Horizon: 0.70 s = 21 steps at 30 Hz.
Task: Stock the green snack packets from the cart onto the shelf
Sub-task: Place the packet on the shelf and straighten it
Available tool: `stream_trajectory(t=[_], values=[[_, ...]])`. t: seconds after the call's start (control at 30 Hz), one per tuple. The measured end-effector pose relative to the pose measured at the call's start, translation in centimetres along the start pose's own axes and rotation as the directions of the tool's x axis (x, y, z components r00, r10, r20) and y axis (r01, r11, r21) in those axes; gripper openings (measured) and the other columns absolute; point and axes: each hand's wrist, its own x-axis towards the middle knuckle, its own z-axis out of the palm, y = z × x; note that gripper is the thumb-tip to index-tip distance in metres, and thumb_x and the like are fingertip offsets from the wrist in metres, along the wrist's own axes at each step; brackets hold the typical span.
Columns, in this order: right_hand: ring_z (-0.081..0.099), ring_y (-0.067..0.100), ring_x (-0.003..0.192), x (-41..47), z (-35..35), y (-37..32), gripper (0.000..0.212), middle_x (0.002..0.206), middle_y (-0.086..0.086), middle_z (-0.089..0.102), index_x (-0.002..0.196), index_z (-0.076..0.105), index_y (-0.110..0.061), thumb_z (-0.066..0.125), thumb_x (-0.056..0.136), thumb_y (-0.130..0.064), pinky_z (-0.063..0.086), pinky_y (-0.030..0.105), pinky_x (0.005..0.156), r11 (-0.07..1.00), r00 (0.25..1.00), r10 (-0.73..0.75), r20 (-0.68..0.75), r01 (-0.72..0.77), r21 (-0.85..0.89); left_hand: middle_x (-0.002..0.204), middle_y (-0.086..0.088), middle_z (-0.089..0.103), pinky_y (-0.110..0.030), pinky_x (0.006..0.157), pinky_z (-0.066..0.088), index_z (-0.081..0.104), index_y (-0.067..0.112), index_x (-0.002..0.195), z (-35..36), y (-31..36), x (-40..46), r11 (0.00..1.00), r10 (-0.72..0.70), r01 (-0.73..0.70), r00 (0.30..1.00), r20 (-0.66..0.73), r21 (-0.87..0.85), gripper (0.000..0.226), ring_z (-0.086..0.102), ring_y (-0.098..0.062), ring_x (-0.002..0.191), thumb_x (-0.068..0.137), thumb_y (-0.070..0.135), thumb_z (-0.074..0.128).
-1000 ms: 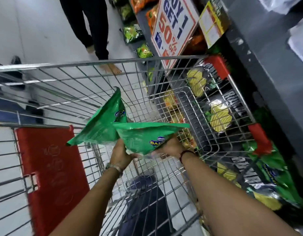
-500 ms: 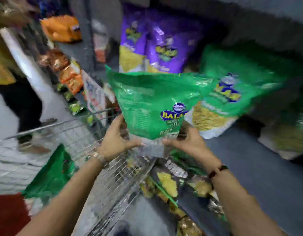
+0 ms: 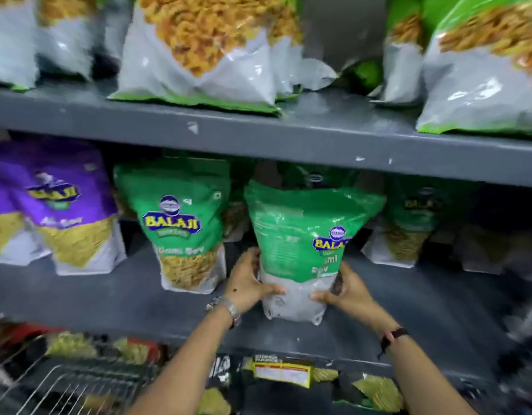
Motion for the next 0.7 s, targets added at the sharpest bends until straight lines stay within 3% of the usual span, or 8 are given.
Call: stream_trajectory(t=[0.13, 0.2, 0.3, 0.4, 0.47, 0.53, 0.63, 0.7], values=[[0.06, 0.021, 0.101, -0.2, -0.1, 2.4, 0.052, 0.111, 0.007, 0.063, 0.105, 0.047, -0.024, 0.077, 0.067, -0.005, 0.053, 0.023, 0.084, 0.998, 0.983, 0.065, -0.173, -0.064, 0.009, 0.122, -0.012, 0.049, -0.02, 0.092, 0.04, 0.036, 0.004, 0.126, 2.4, -1.4, 2.1, 0.999, -0.045, 0.045, 0.999, -0.018, -0.001, 0.083, 0.047, -0.019, 0.111, 0.055, -0.001, 0.08], [0.06, 0.014, 0.098, -0.9, 0.4, 3.1, 0.045, 0.102, -0.001, 0.066, 0.098, 0.051, -0.034, 0.077, 0.069, -0.013, 0.05, 0.029, 0.086, 0.998, 0.961, 0.011, -0.275, -0.027, -0.056, 0.119, -0.007, 0.043, -0.028, 0.099, 0.036, 0.034, 0.0, 0.128, 3.0, -1.7, 2.3, 0.999, -0.042, 0.043, 0.991, -0.127, 0.004, 0.078, 0.043, -0.017, 0.111, 0.063, 0.0, 0.075], [0.061, -0.006, 0.086, -2.4, 1.2, 4.3, 0.023, 0.09, -0.011, 0.067, 0.085, 0.058, -0.04, 0.064, 0.082, -0.018, 0.045, 0.008, 0.072, 0.995, 0.911, -0.08, -0.404, 0.053, -0.079, 0.102, -0.014, 0.048, -0.023, 0.083, 0.044, 0.048, 0.003, 0.103, 3.7, -2.1, 1.5, 1.0, -0.011, 0.019, 0.945, -0.326, 0.024, 0.035, 0.05, -0.016, 0.085, 0.074, 0.002, 0.066], [0.053, 0.006, 0.113, -1.8, 0.8, 5.6, 0.024, 0.12, -0.001, 0.061, 0.111, 0.057, -0.03, 0.049, 0.09, -0.021, 0.038, 0.02, 0.098, 1.0, 0.901, 0.016, -0.434, -0.008, 0.019, 0.094, -0.017, 0.051, -0.037, 0.077, 0.048, 0.045, 0.018, 0.084, 4.3, -2.6, -0.1, 0.996, -0.051, 0.031, 0.965, -0.258, -0.078, 0.02, 0.05, -0.013, 0.073, 0.079, 0.007, 0.061], [0.036, 0.009, 0.129, -0.9, 1.4, 5.5, 0.042, 0.139, -0.007, 0.037, 0.133, 0.037, -0.021, 0.045, 0.092, -0.015, 0.028, 0.021, 0.107, 0.994, 0.947, 0.071, -0.312, -0.04, 0.104, 0.105, -0.02, 0.049, -0.026, 0.078, 0.048, 0.044, 0.019, 0.092, 4.7, -3.0, -1.3, 0.993, -0.024, 0.005, 0.988, -0.153, -0.119, 0.03, 0.052, -0.017, 0.089, 0.075, 0.006, 0.065], [0.032, -0.002, 0.126, -0.5, 2.8, 4.9, 0.046, 0.137, -0.014, 0.03, 0.133, 0.026, -0.029, 0.041, 0.093, -0.01, 0.028, 0.001, 0.097, 0.989, 0.966, 0.056, -0.252, -0.02, 0.143, 0.118, -0.01, 0.04, -0.01, 0.082, 0.044, 0.037, 0.017, 0.11, 5.0, -3.1, -2.1, 0.992, -0.013, 0.01, 1.0, -0.02, -0.129, 0.062, 0.046, -0.012, 0.106, 0.061, 0.024, 0.075], [0.045, -0.005, 0.119, -1.4, 4.1, 5.7, 0.047, 0.136, -0.009, 0.043, 0.131, 0.032, -0.032, 0.046, 0.092, -0.011, 0.034, 0.001, 0.093, 0.999, 0.955, -0.013, -0.298, 0.025, 0.037, 0.12, 0.005, 0.026, 0.001, 0.088, 0.026, 0.022, 0.014, 0.13, 4.9, -3.2, -1.7, 0.998, 0.009, -0.014, 0.997, 0.072, 0.06, 0.113, 0.031, -0.002, 0.112, 0.037, 0.05, 0.074], [0.06, -0.005, 0.097, -2.4, 4.2, 6.2, 0.045, 0.118, -0.004, 0.06, 0.118, 0.046, -0.037, 0.054, 0.087, -0.005, 0.045, 0.008, 0.085, 0.996, 0.941, -0.093, -0.326, 0.088, -0.033, 0.116, 0.007, 0.023, -0.004, 0.086, 0.019, 0.022, 0.02, 0.133, 4.0, -3.4, -0.6, 0.979, 0.006, -0.02, 0.998, 0.068, 0.2, 0.117, 0.02, -0.003, 0.112, 0.035, 0.053, 0.076]])
